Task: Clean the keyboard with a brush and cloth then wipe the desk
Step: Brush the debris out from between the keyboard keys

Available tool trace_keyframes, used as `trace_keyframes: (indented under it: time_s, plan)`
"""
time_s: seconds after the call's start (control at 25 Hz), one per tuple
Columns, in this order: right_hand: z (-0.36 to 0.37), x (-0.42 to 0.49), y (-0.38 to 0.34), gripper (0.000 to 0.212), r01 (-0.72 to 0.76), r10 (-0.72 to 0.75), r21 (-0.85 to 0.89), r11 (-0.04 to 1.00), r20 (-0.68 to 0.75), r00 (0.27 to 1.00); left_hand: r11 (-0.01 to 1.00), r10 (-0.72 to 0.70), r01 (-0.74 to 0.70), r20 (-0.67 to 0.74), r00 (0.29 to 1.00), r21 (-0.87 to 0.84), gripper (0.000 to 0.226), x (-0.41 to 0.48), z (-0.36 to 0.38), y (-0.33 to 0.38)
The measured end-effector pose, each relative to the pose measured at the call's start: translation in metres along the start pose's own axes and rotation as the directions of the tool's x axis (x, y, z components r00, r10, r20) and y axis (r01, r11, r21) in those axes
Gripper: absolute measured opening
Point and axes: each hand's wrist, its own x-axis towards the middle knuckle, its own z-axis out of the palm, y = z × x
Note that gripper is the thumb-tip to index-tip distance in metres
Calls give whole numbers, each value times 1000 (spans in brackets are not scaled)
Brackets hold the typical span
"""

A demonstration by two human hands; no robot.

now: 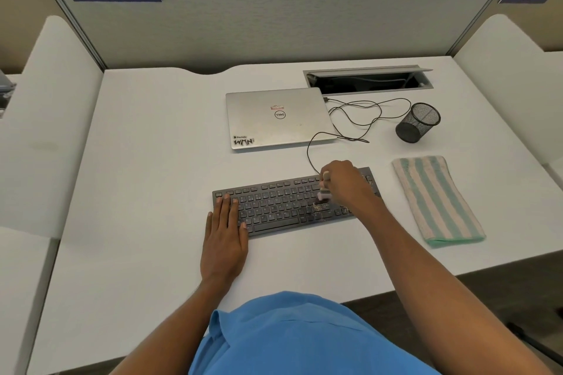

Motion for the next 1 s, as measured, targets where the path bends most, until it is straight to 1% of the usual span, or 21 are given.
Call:
trace_keyframes:
  time_s: [0.12,0.24,0.28,0.4,0.44,0.52,0.56,0.64,0.68,0.76,0.8,0.88,0.96,1.0]
  plan:
    - [1,-12,-13,17,92,-93,10,996,42,995,1000,-3,3,2,1000,-5,63,0,0,-1]
    - [16,-17,-18,22,169,-164,-53,984,88,982,1000,-3,3,5,1000,-6,63,0,0,-1]
    - [21,-18,-19,21,179,-171,-60,982,108,979,1000,-2,2,4,1000,-5,63,0,0,-1]
    - [22,-19,-15,17,119,-115,-23,993,119,986,1000,0,0,2,1000,-10,63,0,0,-1]
    - [19,-19,-11,18,94,-91,-21,995,99,991,1000,-2,2,1,1000,-16,63,-1,1,-1]
    - [9,-19,-2,21,37,-40,42,998,71,997,1000,-5,5,0,1000,-25,63,0,1,-1]
    - [5,-18,5,19,13,-16,67,998,53,998,1000,-5,5,1,1000,-25,63,0,1,-2]
    - [-4,-20,13,11,2,-2,19,1000,-5,1000,1000,-2,2,3,1000,-22,64,0,1,-2]
    - [-6,-20,16,9,5,-6,-26,1000,-53,999,1000,-1,1,4,1000,-22,64,0,1,-2]
    - [-3,-17,18,17,51,-75,-142,989,-171,982,1000,0,0,4,1000,-20,64,0,2,-2]
    - [0,-16,15,21,72,-105,-151,986,-228,968,1000,0,0,3,1000,-18,65,1,1,-2]
    - [11,-17,12,25,116,-133,-81,990,-266,955,1000,1,-1,3,1000,-12,64,0,2,-1]
    - [23,-21,9,27,118,-119,-22,993,-255,960,1000,1,-1,3,1000,-9,64,0,2,-2]
    - [28,-20,11,27,111,-113,-22,994,-247,962,1000,1,-1,2,1000,-13,64,0,2,-2]
